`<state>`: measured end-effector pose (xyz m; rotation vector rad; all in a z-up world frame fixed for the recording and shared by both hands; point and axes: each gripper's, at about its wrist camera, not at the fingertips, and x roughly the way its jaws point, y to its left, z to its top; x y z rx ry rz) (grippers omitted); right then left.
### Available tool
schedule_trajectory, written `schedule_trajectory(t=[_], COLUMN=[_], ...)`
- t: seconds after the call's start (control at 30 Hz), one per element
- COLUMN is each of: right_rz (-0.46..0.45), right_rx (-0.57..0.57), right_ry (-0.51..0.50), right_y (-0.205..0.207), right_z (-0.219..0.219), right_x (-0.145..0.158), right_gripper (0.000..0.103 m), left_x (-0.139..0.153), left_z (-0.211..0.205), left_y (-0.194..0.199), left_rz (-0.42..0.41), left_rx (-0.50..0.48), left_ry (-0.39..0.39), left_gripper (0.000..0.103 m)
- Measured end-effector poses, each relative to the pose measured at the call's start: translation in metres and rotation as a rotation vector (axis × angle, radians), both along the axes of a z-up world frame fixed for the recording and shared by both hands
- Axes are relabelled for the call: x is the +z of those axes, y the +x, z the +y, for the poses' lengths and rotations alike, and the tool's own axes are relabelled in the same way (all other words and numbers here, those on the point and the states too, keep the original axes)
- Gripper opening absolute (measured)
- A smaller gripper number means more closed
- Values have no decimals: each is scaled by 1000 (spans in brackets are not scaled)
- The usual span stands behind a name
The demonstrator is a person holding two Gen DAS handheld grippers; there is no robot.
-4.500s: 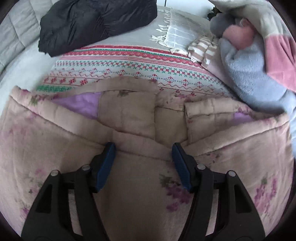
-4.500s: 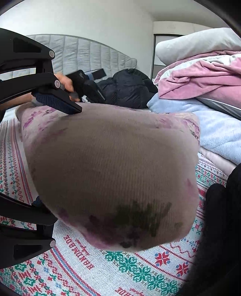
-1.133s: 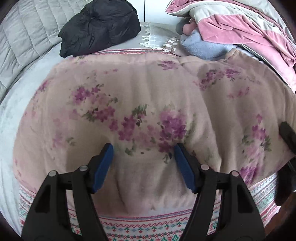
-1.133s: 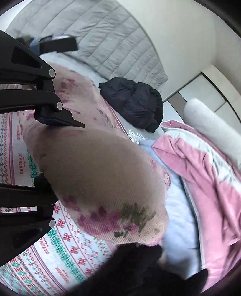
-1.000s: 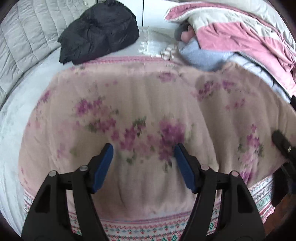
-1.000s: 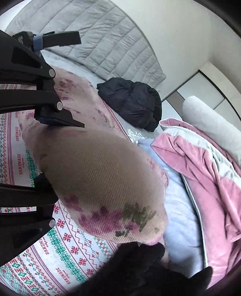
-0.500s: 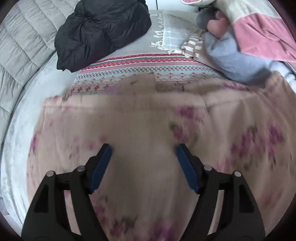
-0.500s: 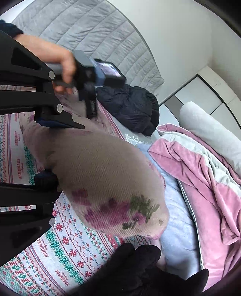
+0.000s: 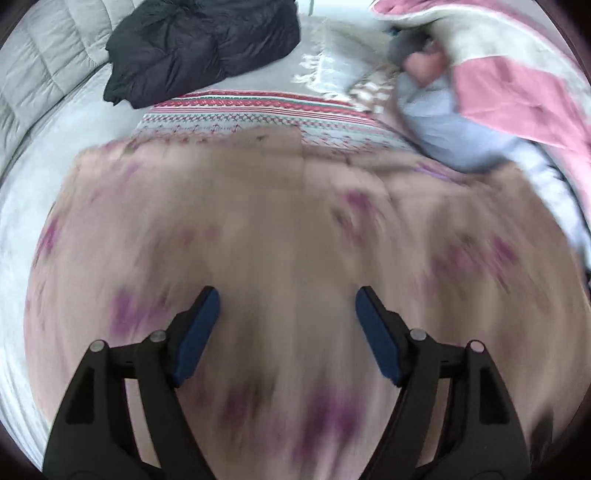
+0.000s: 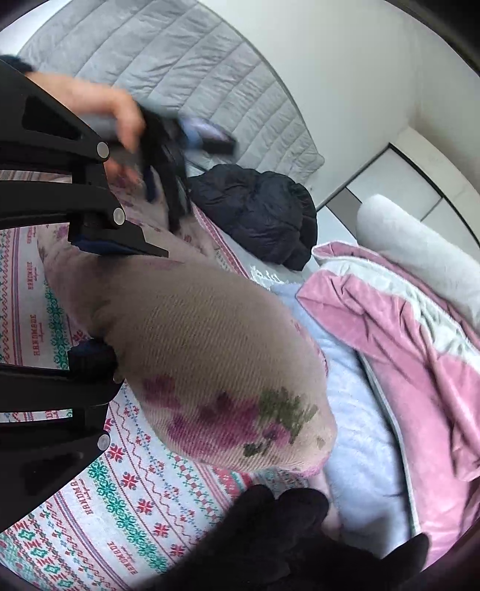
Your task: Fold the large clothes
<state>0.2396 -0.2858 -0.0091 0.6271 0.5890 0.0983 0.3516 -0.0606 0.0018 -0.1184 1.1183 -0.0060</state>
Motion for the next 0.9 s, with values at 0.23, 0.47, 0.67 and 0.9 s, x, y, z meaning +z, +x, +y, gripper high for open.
schedule_trajectory(t=[0.23,0.47,0.67,0.9], right_rz=[-24,32,89,163], right_rx=[-8,-36,-75,-145], right_ry=[-100,-70,48,173], right_y=[-2,1,6,-1], right_z=[20,7,-14,-31], right_x=[5,-9,-32,-63], right_gripper=[34,33,33,33], left_x=[-14,0,22,-28], left_z=[-5,-12,72,191], left_y=[-96,-143,-167,-135], left_rz=[-98,-134,-138,57], left_rx=[-86,-170,-53,210], left_ry=[15,102,22,-286], left_gripper=[77,77,77,77])
